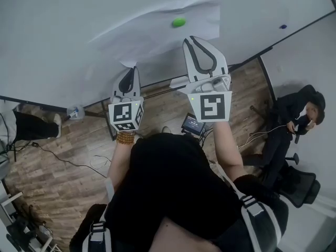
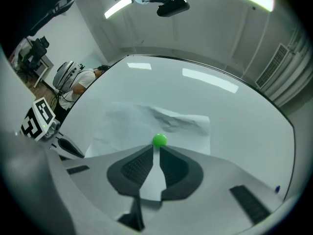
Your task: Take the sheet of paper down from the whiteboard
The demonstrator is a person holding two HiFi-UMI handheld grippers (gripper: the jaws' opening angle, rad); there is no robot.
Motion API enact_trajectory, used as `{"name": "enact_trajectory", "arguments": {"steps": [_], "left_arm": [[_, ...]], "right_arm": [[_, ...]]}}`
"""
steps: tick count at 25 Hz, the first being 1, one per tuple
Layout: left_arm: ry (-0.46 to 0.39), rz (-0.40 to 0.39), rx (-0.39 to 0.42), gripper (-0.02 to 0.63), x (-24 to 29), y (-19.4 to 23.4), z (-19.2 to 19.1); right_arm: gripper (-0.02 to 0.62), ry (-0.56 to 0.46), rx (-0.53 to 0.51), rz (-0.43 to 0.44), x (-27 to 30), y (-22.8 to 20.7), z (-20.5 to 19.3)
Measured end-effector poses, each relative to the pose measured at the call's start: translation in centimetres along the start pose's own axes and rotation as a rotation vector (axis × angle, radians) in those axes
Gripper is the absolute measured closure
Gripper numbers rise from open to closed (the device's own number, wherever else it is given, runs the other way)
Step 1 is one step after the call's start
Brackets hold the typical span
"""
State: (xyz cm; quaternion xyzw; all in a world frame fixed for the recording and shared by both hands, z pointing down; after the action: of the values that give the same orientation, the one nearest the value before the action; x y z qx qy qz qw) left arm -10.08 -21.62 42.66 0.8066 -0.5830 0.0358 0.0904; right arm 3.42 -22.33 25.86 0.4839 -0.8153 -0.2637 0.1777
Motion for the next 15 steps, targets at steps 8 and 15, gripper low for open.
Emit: {"name": "enact_trajectory", "arguments": {"steps": [8,15], "left_arm": [[-0.004,-0.001,-0.002,0.597,-0.3,-0.1,0.0],[-0.012,0.003,-0.005,0.597,-0.5,0.1,-0.1]], "right_arm": [[0.522,-0.033,0.007,-0.04,1.6,-0.5,2.1],[0.483,-0.038,-0.002,-0.039,2.7,-0.4,2.2]]}}
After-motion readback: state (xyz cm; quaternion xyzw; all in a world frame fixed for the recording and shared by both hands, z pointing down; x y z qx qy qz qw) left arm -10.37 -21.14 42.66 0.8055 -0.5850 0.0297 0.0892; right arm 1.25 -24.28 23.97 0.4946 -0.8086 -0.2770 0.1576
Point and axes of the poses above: the fingertips, and each gripper's own axes: x forward along the fingers, y to its left, z out of its top, the point moved 1 cm from there along -x, backward along the fingers, and after that the axes turned 8 degrees about y, right-handed, at the moved point
